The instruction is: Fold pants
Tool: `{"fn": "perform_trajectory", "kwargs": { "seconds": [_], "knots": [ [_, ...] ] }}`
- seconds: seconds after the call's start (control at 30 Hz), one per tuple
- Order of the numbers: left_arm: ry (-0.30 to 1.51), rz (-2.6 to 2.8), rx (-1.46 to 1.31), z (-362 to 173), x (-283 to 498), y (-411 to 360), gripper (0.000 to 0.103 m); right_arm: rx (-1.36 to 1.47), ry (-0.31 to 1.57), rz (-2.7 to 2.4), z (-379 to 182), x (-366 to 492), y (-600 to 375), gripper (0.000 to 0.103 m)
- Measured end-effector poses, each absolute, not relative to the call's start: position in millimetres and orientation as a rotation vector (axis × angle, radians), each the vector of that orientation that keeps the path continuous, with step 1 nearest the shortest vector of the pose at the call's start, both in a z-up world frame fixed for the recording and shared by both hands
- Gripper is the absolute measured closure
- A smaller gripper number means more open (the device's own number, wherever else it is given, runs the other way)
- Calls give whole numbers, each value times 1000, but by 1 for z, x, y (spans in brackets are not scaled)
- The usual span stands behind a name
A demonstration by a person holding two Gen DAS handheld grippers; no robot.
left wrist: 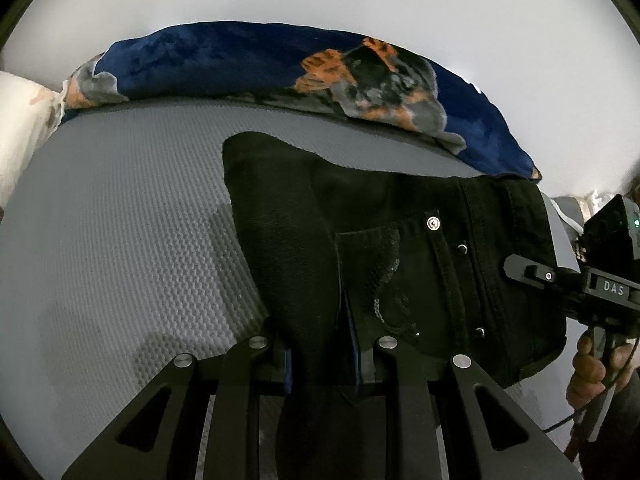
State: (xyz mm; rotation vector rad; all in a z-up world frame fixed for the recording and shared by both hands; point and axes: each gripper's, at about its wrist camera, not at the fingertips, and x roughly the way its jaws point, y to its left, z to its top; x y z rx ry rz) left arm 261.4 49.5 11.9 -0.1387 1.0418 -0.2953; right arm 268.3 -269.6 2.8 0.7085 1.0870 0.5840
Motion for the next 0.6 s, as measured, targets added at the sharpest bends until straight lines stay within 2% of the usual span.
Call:
{"fn": "perform_trajectory", "kwargs": {
  "seconds": [0.2,0.27,0.33,0.43,0.47,0.6],
  "knots": [
    [1054,-276,-100,-5,278,54,82,676,1090,507,-11,275,-269,81],
    [1060,-271,-91,-15,280,56,77,620,1103,448,-17,277,-268,79],
    [1042,-256,-81,-23,278,58,70,556,1118,391,-23,277,-265,66],
    [1017,-222,-39,-29,274,56,58,434,1118,326,-25,274,-257,57],
    [1009,-208,-28,-31,271,56,55,412,1119,317,-25,273,-255,56],
    [996,-181,1,-32,260,56,52,350,1122,275,-22,263,-253,51]
  ]
}}
